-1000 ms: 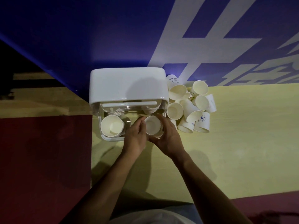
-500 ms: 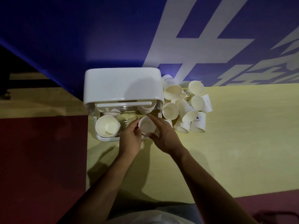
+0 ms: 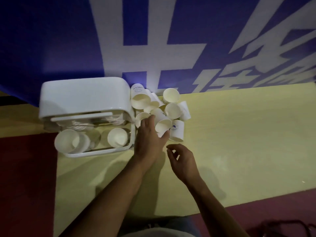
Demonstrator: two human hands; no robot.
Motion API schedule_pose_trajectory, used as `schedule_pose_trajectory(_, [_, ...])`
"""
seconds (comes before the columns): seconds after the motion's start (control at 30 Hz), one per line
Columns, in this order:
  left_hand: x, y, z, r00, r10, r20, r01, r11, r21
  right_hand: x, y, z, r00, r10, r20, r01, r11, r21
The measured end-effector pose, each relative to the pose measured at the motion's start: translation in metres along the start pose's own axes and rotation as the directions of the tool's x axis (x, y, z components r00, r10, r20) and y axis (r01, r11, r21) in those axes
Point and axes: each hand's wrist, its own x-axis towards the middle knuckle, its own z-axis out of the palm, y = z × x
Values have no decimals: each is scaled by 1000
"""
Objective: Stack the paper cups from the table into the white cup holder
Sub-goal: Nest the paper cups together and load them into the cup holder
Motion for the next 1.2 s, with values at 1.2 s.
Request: schedule_pose_trajectory(1.2, [-9,50,17,934,-253,-254,205,958,-203,191,72,-119,991,-117,-61,119,993,25])
